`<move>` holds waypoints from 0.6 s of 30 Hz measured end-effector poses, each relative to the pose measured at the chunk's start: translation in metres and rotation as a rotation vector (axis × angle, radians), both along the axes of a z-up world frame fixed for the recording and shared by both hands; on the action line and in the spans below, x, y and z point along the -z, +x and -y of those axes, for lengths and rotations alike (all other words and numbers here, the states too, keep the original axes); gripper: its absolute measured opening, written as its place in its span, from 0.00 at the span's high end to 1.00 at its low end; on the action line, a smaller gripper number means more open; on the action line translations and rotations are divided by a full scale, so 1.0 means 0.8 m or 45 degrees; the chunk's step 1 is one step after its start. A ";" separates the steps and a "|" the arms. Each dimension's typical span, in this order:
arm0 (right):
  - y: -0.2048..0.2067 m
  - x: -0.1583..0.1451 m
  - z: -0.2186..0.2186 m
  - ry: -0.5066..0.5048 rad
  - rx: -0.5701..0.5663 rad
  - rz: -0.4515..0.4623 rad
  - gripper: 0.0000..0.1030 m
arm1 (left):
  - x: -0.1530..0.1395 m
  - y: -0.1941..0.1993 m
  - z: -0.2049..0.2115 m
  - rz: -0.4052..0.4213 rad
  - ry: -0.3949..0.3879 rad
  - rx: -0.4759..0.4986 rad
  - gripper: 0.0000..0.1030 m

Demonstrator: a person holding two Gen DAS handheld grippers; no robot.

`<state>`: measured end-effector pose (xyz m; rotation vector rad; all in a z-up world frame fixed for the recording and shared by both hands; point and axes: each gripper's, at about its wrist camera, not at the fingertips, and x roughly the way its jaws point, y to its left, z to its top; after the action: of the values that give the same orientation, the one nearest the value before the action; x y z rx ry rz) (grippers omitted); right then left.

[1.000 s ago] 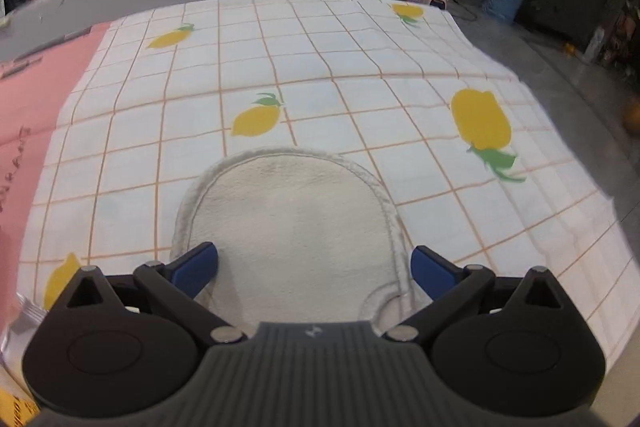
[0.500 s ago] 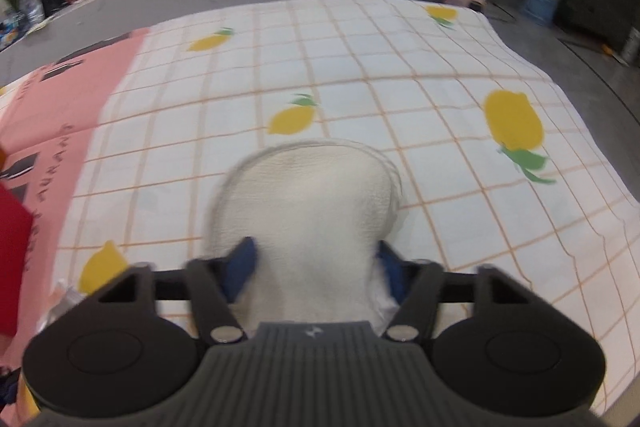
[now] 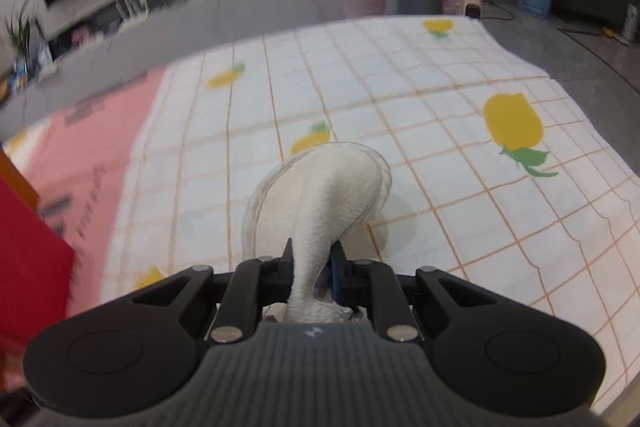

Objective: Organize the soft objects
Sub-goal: 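Carry the snack packet and white pad with both tools over the orange box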

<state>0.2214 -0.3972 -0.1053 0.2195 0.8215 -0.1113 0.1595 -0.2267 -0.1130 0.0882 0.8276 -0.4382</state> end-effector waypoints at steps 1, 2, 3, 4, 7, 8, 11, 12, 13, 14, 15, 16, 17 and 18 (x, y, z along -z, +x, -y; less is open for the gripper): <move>-0.004 -0.005 -0.002 -0.011 0.003 0.021 0.88 | -0.001 0.000 0.000 -0.003 -0.009 -0.004 0.44; -0.009 -0.010 -0.003 -0.025 0.018 0.042 0.88 | -0.003 -0.001 0.000 0.001 -0.017 -0.005 0.44; -0.012 -0.013 -0.003 -0.036 0.027 0.053 0.88 | -0.006 -0.003 0.000 0.010 -0.020 -0.003 0.44; -0.015 -0.016 -0.003 -0.039 0.036 0.059 0.88 | -0.009 -0.005 0.001 0.027 -0.018 0.004 0.44; -0.024 -0.023 0.001 -0.036 0.071 0.080 0.88 | -0.022 -0.014 0.003 0.074 -0.013 0.014 0.44; -0.027 -0.026 0.003 -0.037 0.078 0.090 0.88 | -0.026 -0.016 0.004 0.083 -0.019 0.017 0.44; -0.040 -0.038 0.003 -0.042 0.095 0.135 0.88 | -0.042 -0.025 0.006 0.115 -0.037 0.028 0.44; -0.045 -0.042 0.003 -0.041 0.100 0.147 0.88 | -0.047 -0.029 0.007 0.133 -0.040 0.034 0.44; -0.051 -0.047 0.003 -0.041 0.108 0.163 0.88 | -0.054 -0.033 0.007 0.156 -0.040 0.042 0.44; -0.055 -0.051 0.002 -0.040 0.115 0.176 0.88 | -0.058 -0.036 0.007 0.172 -0.040 0.047 0.44; -0.059 -0.056 0.001 -0.039 0.115 0.189 0.87 | -0.065 -0.040 0.007 0.189 -0.039 0.048 0.44; -0.061 -0.061 0.000 -0.041 0.113 0.204 0.87 | -0.070 -0.041 0.007 0.200 -0.040 0.047 0.44; -0.064 -0.066 -0.003 -0.046 0.112 0.219 0.87 | -0.077 -0.043 0.007 0.209 -0.046 0.047 0.44; -0.067 -0.072 -0.005 -0.055 0.109 0.234 0.87 | -0.084 -0.045 0.006 0.216 -0.060 0.050 0.44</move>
<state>0.1678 -0.3935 -0.0475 0.2207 0.6260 -0.1863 0.1237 -0.2313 -0.0460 0.0967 0.6492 -0.4803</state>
